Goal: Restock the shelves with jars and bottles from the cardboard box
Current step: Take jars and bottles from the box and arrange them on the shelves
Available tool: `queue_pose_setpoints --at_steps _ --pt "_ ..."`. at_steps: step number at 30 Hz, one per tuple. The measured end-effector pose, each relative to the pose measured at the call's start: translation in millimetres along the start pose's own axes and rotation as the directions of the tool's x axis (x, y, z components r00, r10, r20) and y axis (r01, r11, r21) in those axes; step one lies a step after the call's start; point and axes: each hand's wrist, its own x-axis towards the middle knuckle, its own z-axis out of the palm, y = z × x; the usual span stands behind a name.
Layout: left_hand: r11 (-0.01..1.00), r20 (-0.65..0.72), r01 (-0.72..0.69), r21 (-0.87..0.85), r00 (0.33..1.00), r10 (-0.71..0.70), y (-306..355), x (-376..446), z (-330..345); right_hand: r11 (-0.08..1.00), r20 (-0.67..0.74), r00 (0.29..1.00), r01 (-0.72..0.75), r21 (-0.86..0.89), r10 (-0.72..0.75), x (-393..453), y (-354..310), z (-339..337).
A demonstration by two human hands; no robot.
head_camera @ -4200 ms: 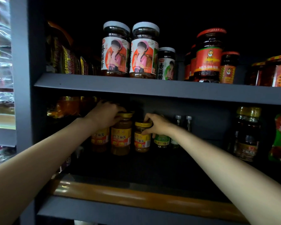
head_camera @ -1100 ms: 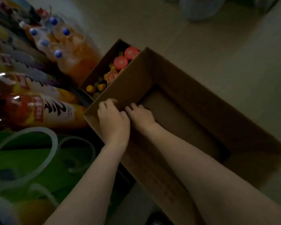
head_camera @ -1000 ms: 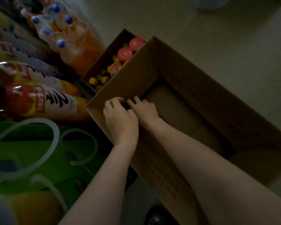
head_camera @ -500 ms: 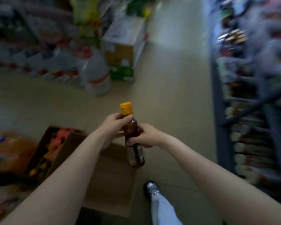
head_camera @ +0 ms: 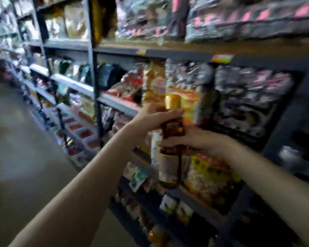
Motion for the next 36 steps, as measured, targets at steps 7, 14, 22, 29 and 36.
queue_pose_setpoints --at_steps 7,14,22,29,36 --pt "0.922 0.536 0.015 -0.387 0.817 0.212 114.6 3.8 190.2 0.991 -0.31 0.947 0.113 0.065 -0.088 -202.3 -9.8 -121.3" --pt "0.937 0.627 -0.167 -0.306 0.705 0.331 184.1 -12.1 276.7 0.997 -0.545 0.838 0.009 0.078 0.035 -307.4 -11.4 -148.1" --pt "0.901 0.279 -0.407 -0.148 0.857 0.433 221.5 -32.2 329.4 0.998 -0.788 0.616 -0.032 -0.059 -0.027 -354.6 -15.7 -144.9" --pt "0.947 0.674 -0.127 -0.294 0.676 0.3 228.8 -41.3 333.0 0.981 -0.682 0.728 0.071 0.183 0.074 -393.1 -21.3 -146.8" --pt "0.917 0.437 -0.334 -0.219 0.806 0.398 239.1 -53.0 342.0 0.956 -0.698 0.713 0.154 0.248 0.066 -398.9 -28.1 -150.0"
